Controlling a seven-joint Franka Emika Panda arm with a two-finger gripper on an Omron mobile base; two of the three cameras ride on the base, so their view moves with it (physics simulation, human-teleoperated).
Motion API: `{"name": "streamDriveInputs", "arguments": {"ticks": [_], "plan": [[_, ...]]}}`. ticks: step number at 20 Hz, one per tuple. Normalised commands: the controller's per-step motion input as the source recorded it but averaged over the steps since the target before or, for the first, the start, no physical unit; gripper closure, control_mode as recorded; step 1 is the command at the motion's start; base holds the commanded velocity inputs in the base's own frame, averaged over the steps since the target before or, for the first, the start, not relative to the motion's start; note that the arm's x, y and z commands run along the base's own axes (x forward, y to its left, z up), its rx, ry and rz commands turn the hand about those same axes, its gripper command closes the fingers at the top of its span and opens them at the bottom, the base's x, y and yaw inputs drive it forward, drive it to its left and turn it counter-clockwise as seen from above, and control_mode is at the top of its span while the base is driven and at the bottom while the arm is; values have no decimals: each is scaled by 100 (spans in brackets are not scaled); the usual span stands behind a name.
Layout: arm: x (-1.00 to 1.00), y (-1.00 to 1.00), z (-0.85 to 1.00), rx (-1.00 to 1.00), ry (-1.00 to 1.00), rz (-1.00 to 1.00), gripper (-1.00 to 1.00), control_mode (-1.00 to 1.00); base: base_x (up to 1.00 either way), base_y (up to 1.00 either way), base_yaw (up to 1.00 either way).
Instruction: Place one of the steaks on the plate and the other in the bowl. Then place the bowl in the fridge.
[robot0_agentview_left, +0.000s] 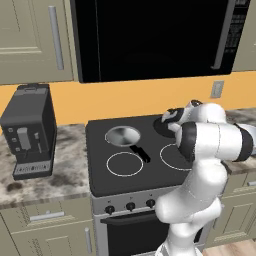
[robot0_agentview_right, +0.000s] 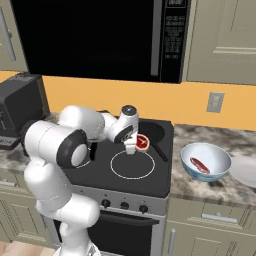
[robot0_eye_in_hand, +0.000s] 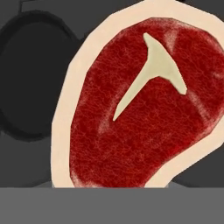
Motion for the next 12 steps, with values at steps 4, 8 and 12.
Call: {"name": "streamDriveInputs", "arguments": {"ticks": [4, 8, 12], "plan": [[-86, 0, 66, 8, 0, 2, 100, -100, 0, 0, 0], [-88, 0, 90, 9, 0, 2, 100, -100, 0, 0, 0], [-85, 0, 91, 2, 1, 0, 100, -100, 0, 0, 0]]}}
